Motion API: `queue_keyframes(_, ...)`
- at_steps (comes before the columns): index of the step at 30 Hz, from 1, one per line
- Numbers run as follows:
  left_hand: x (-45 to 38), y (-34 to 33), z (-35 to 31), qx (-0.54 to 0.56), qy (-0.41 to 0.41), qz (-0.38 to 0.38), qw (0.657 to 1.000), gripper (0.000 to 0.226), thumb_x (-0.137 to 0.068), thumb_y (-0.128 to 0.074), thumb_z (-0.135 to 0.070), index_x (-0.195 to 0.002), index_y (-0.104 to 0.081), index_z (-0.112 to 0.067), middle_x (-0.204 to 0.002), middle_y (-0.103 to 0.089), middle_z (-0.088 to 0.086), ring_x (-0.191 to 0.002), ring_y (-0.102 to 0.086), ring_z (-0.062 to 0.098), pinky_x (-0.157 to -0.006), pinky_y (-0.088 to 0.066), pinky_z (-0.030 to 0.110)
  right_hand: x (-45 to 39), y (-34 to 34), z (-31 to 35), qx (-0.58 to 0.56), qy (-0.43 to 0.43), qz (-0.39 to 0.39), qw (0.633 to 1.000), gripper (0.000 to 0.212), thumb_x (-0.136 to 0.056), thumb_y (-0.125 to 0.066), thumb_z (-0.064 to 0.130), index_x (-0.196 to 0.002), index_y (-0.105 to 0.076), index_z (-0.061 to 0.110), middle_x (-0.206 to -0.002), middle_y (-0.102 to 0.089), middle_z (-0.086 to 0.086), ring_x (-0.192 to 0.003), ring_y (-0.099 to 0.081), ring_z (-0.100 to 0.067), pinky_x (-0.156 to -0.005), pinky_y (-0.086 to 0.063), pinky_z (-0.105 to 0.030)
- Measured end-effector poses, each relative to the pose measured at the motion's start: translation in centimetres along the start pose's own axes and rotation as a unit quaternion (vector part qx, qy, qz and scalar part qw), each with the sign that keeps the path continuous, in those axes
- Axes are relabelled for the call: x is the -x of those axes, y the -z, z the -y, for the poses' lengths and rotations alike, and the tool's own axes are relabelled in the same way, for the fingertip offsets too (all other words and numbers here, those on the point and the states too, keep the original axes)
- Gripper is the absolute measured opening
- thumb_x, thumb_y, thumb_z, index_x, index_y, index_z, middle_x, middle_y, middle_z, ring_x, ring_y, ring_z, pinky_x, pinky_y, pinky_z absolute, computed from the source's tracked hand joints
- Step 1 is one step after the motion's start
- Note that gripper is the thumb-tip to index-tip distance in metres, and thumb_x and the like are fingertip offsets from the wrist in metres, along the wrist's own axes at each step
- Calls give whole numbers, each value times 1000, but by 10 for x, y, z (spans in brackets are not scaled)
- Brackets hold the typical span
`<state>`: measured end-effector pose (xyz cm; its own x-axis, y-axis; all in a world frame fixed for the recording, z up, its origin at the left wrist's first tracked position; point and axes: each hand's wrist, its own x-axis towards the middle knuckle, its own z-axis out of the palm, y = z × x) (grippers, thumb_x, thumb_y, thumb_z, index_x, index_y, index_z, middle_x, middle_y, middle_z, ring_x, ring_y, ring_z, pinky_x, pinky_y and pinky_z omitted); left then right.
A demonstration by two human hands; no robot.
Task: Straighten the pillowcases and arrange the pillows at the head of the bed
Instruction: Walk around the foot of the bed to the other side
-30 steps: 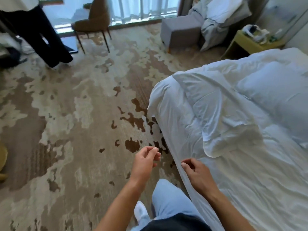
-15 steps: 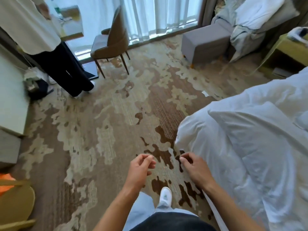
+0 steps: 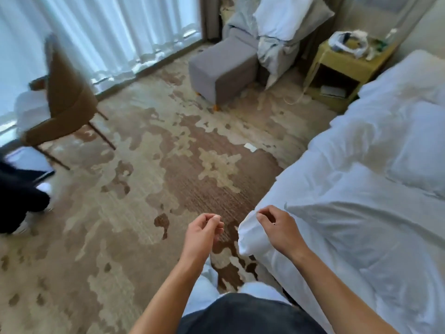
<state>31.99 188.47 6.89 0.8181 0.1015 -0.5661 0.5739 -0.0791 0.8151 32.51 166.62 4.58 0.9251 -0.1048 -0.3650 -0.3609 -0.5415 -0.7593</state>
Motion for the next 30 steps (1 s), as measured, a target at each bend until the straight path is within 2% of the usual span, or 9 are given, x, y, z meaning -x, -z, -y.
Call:
queue_keyframes(3, -64, -28, -58, -45, -20, 86, 995, 19, -100, -61, -25, -92, -75, -16, -85, -78, 4, -77, -72, 14, -68, -58, 29, -29, 14, 6, -32, -69, -60, 995, 13, -102, -59, 36, -100, -71, 30, -99, -72, 14, -94, -65, -3, -82, -49, -19)
queue_keyframes(4, -81, -40, -75, -61, -24, 113, 991, 19, -100, -61, -26, -91, -75, -17, -85, -78, 3, -76, -72, 12, -63, -57, 22, -37, 19, 5, -44, -92, -78, 992, 13, -102, -59, 36, -101, -71, 30, -99, -72, 15, -94, -65, -1, -81, -48, -17)
queue_keyframes(6, -113, -67, -110, -86, -32, 165, 982, 19, -100, -61, -28, -92, -76, -18, -86, -78, 3, -74, -72, 12, -58, -56, 18, -52, 30, 3, -65, -133, -118, 982, 13, -102, -60, 37, -104, -71, 30, -101, -71, 17, -95, -64, 0, -81, -48, -18)
queue_keyframes(8, -144, -96, -143, -111, -42, 218, 969, 19, -100, -61, -29, -92, -76, -19, -86, -78, 3, -74, -73, 14, -60, -58, 21, -71, 42, -4, -82, -171, -156, 969, 12, -102, -60, 37, -104, -70, 30, -101, -71, 16, -95, -65, 0, -80, -47, -17)
queue_keyframes(12, -215, -155, -200, -150, -60, 293, 942, 19, -100, -60, -27, -94, -76, -19, -87, -79, 1, -84, -75, 17, -76, -61, 31, -129, 65, -19, -100, -217, -216, 947, 10, -102, -61, 34, -96, -68, 31, -96, -72, 16, -92, -65, 0, -74, -44, -12)
queue_keyframes(18, -339, -225, -275, -230, -68, 313, 919, 18, -100, -60, -28, -99, -74, -17, -91, -79, 1, -90, -75, 18, -80, -60, 37, -266, 119, -20, -137, -238, -242, 931, 11, -103, -59, 36, -96, -66, 32, -100, -71, 17, -94, -66, -2, -74, -43, -7)
queue_keyframes(24, -443, -284, -343, -280, -58, 303, 909, 20, -101, -58, -30, -96, -75, -21, -91, -79, 0, -89, -75, 18, -85, -60, 44, -405, 221, 7, -162, -199, -277, 926, 14, -102, -60, 36, -92, -69, 33, -94, -72, 17, -92, -66, 1, -77, -47, -14)
queue_keyframes(27, -485, -332, -377, -281, -49, 312, 906, 21, -101, -59, -29, -96, -76, -19, -91, -78, 3, -91, -75, 21, -85, -60, 43, -462, 277, 13, -156, -187, -300, 922, 14, -102, -60, 37, -93, -69, 33, -93, -72, 18, -91, -65, 5, -71, -45, -5)
queue_keyframes(30, -524, -398, -405, -291, -50, 336, 894, 21, -102, -58, -28, -98, -76, -18, -90, -79, 2, -89, -75, 18, -84, -61, 40, -511, 328, 4, -158, -192, -328, 911, 13, -102, -60, 37, -93, -68, 33, -95, -72, 17, -92, -65, 4, -72, -45, -2)
